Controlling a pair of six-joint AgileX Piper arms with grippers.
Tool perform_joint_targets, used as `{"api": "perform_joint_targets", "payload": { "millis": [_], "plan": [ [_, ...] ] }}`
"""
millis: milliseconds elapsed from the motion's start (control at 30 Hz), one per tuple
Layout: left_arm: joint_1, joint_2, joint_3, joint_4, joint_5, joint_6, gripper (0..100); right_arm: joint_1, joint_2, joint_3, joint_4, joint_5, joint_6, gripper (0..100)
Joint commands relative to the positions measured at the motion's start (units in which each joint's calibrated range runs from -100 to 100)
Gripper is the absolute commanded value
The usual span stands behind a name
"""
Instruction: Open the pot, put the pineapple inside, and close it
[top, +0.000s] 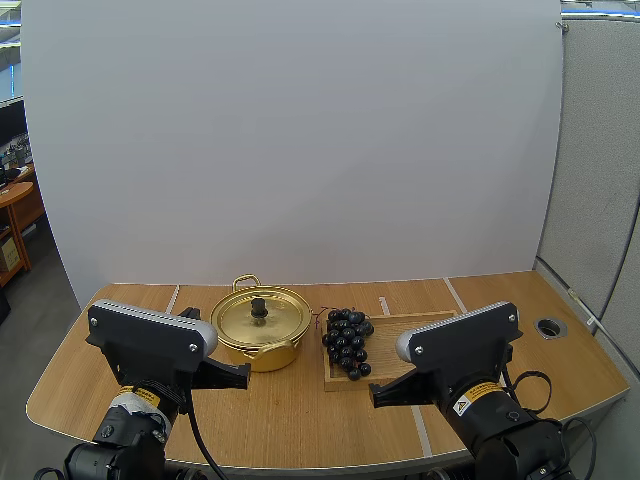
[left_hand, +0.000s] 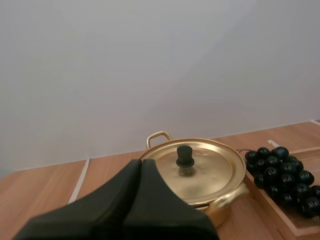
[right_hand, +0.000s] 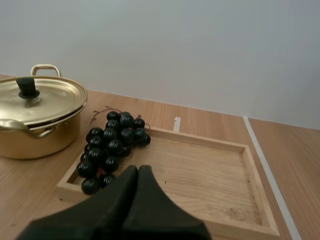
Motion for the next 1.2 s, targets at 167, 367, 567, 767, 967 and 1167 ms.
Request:
{"api": "perform_joint_targets", "payload": {
  "millis": [167, 367, 567, 767, 967, 1167],
  "plan": [
    [1.10, -0.21, 0.05, 4.11, 3.21, -0.32, 0, -0.51, -0.38, 0.24, -2.22, 2.42, -0.02, 0],
    [1.15, -0.21, 0.05, 11.39, 12.28, -2.15, 0, -0.51, -0.38, 0.24, -2.22, 3.00, 0.21, 0],
    [1.15, -0.21, 0.05, 11.29, 12.95, -8.58, 0, -0.51, -0.38, 0.24, -2.22, 3.21, 3.03, 0],
    [1.15, -0.21, 0.05, 11.29, 12.95, -8.95, 0, -0.51, -0.38, 0.24, -2.45, 3.59, 3.03, 0],
    [1.15, -0.21, 0.05, 11.29, 12.57, -11.49, 0, -0.51, -0.38, 0.24, -2.45, 3.59, 3.03, 0],
    [1.15, -0.21, 0.05, 11.29, 12.57, -11.88, 0, -0.51, -0.38, 0.24, -2.55, 3.59, 3.03, 0]
  ]
}}
